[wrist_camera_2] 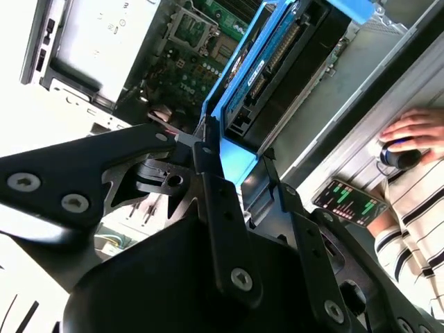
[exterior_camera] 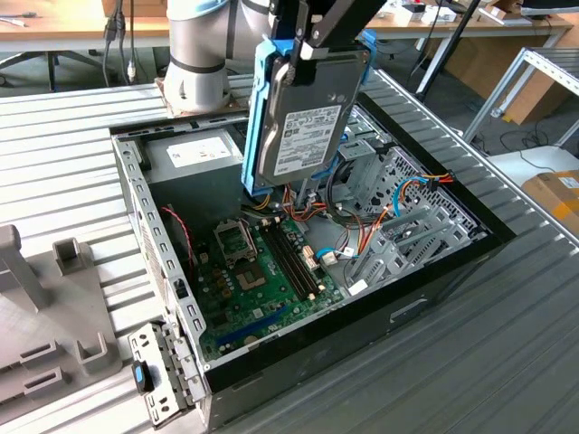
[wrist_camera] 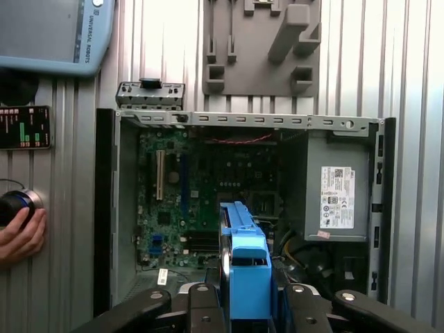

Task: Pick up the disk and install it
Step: 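Pick up the disk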

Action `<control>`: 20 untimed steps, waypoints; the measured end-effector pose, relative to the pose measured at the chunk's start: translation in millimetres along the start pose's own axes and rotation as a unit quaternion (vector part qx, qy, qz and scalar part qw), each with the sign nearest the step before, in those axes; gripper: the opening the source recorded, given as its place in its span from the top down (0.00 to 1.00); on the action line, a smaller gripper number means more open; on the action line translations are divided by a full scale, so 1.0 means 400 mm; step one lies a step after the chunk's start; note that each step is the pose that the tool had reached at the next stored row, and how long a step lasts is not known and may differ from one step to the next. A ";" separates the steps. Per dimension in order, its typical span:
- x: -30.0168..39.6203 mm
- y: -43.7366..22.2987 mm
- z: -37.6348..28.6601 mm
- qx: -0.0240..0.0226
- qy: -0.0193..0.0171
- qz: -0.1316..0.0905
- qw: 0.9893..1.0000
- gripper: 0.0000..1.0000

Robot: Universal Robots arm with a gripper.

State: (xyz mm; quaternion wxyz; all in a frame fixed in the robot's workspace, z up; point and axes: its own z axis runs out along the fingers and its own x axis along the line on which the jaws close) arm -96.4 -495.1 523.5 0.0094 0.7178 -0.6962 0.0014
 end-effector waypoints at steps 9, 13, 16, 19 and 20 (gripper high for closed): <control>0.086 -0.005 0.004 0.000 0.000 0.003 1.000 0.64; 0.103 -0.006 0.004 0.000 0.000 0.004 1.000 0.64; 0.104 -0.032 0.004 0.000 0.000 0.004 1.000 0.64; 0.105 -0.064 0.004 0.000 0.000 0.004 1.000 0.64; 0.106 -0.072 0.003 0.000 0.000 0.004 1.000 0.64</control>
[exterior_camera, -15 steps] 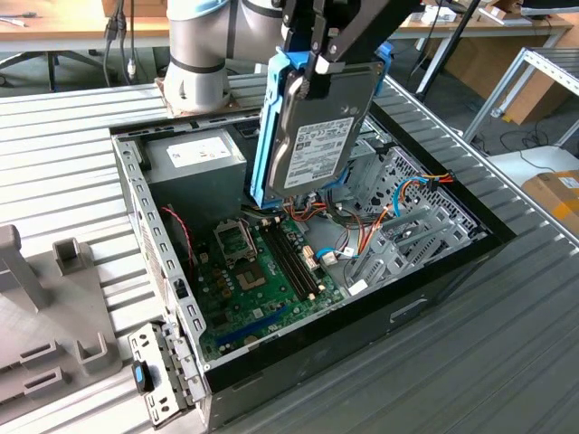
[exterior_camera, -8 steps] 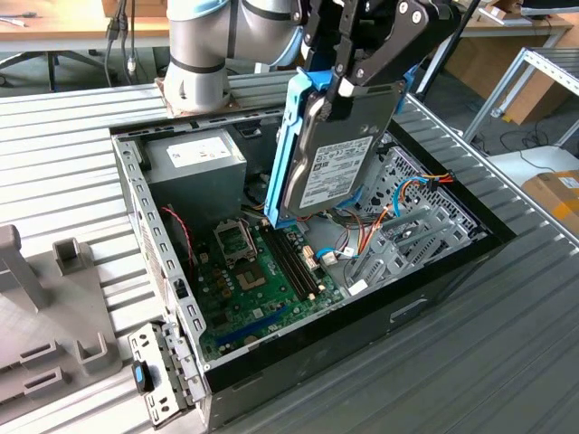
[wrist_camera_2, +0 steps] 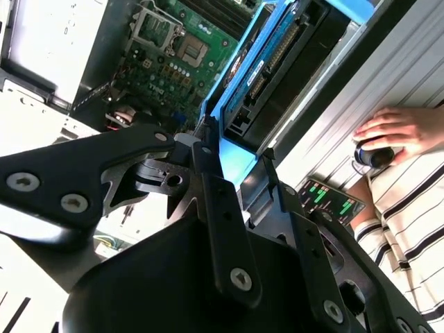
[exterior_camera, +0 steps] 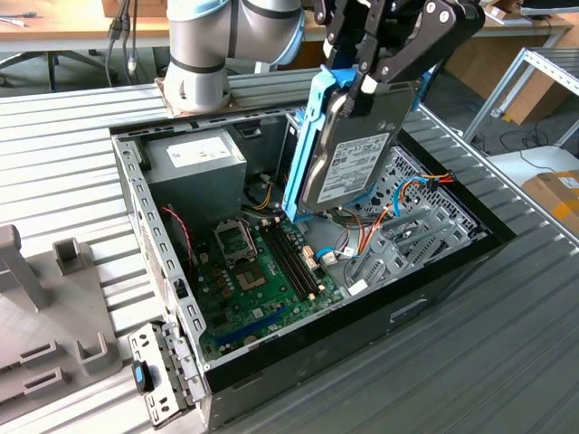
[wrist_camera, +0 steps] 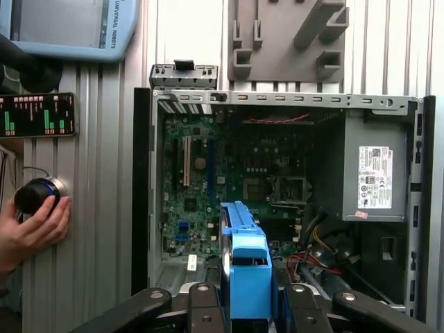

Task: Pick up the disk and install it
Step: 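Pick up the disk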

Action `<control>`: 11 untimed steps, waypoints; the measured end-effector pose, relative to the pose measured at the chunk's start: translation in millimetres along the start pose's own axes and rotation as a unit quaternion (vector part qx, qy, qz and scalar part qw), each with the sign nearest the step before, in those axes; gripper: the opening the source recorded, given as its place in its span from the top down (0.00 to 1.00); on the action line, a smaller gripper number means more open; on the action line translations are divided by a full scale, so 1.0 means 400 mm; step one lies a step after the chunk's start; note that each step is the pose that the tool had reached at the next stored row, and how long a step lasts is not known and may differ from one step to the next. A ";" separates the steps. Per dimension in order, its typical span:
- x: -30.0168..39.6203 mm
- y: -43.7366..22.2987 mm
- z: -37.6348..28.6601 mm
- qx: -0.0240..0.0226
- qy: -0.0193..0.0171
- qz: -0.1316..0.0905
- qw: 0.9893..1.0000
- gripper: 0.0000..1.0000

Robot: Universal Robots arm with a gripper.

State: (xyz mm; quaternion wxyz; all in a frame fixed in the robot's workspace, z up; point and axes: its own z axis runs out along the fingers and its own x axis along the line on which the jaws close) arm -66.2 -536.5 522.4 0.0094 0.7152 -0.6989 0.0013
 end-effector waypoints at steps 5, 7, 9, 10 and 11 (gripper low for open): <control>0.022 -0.032 0.001 0.000 0.000 0.000 1.000 0.64; 0.033 -0.037 0.001 0.000 0.000 0.000 1.000 0.64; 0.047 -0.042 0.002 0.000 0.000 0.000 1.000 0.64; 0.053 -0.044 0.002 0.000 0.000 0.000 1.000 0.64; 0.058 -0.045 0.002 0.000 0.000 0.000 1.000 0.64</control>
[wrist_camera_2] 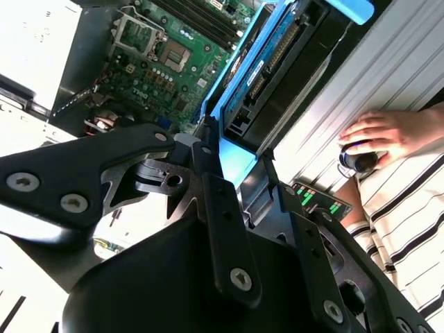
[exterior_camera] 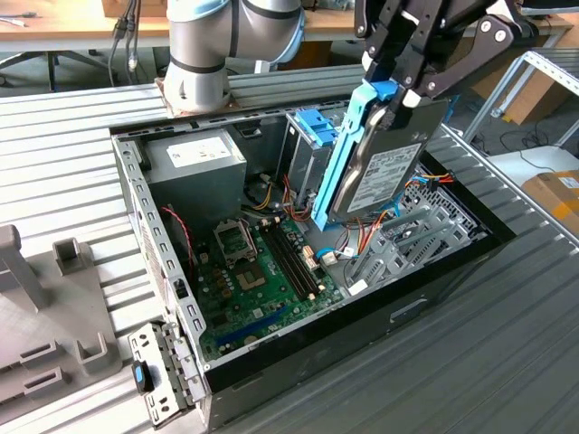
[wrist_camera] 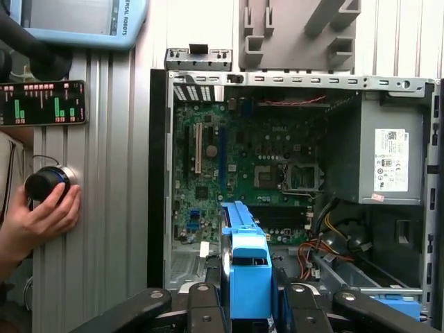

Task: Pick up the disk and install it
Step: 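Pick up the disk, then insert the disk into the insertion slot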

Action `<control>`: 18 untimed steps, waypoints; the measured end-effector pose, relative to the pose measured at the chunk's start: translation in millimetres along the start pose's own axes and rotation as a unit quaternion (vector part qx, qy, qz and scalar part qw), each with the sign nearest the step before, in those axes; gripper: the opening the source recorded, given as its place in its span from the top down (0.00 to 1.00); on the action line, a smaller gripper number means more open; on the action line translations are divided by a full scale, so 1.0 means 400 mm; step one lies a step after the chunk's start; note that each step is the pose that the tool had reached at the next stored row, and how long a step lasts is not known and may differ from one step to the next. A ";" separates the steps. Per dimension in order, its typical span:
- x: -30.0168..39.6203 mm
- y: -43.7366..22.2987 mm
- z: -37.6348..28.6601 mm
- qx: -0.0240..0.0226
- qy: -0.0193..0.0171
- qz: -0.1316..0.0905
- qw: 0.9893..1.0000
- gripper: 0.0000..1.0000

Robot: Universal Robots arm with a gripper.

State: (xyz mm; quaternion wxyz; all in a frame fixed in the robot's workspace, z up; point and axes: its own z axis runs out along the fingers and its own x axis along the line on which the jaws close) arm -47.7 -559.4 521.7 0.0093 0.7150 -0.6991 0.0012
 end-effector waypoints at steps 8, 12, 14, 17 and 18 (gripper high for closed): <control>0.032 -0.031 0.001 0.000 0.000 0.000 1.000 0.64; 0.033 -0.066 0.001 0.000 0.000 0.000 1.000 0.64; 0.034 -0.089 0.001 0.000 0.000 0.000 1.000 0.64; 0.034 -0.124 0.002 0.000 0.000 0.000 1.000 0.64; 0.034 -0.124 0.002 0.000 0.000 0.000 1.000 0.64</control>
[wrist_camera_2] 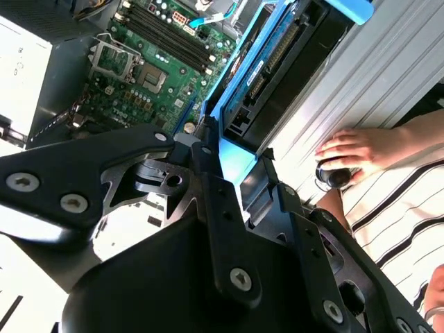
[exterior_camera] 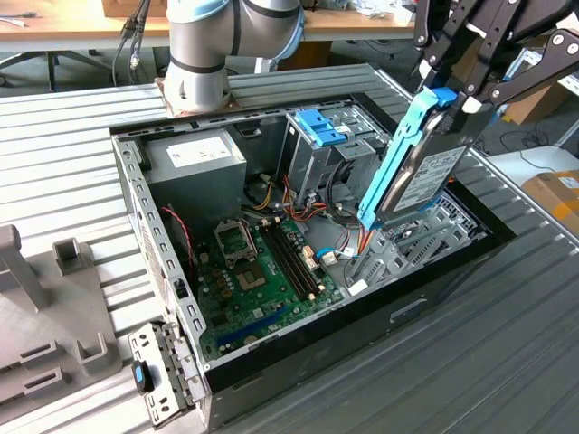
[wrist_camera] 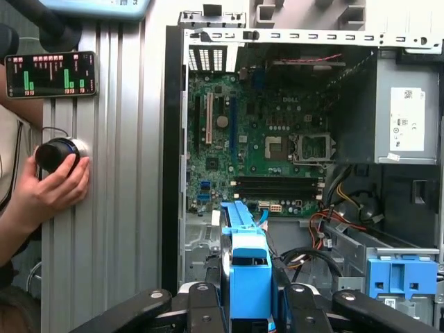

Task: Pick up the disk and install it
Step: 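Insert the disk into the insertion slot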

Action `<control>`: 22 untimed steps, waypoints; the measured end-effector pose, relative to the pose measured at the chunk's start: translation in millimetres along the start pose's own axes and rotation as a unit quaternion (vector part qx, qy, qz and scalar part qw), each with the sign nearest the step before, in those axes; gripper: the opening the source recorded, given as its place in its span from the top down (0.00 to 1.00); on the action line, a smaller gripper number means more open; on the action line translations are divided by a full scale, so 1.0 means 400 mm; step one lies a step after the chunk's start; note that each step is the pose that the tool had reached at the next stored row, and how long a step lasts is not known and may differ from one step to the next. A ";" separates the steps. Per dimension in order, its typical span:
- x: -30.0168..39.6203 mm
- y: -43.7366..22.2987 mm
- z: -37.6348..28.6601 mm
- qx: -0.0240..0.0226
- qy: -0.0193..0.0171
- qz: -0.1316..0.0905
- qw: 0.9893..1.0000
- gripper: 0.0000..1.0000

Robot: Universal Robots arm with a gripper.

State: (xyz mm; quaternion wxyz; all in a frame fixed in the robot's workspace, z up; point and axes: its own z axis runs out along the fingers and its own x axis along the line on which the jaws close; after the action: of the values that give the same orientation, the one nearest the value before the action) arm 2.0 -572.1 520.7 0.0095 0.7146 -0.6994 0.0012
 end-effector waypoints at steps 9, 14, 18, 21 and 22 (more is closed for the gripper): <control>0.002 -0.071 0.002 0.000 0.000 0.000 1.000 0.64; 0.003 -0.128 0.003 0.000 0.000 0.000 1.000 0.64; 0.003 -0.151 0.004 0.000 0.000 0.000 1.000 0.64; 0.005 -0.151 0.005 0.000 -0.008 0.000 1.000 0.64; 0.012 -0.152 0.006 0.000 -0.009 0.000 1.000 0.64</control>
State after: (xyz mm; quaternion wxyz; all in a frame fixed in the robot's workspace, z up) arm 63.0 -575.4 517.6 0.0032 0.7149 -0.6992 -0.0049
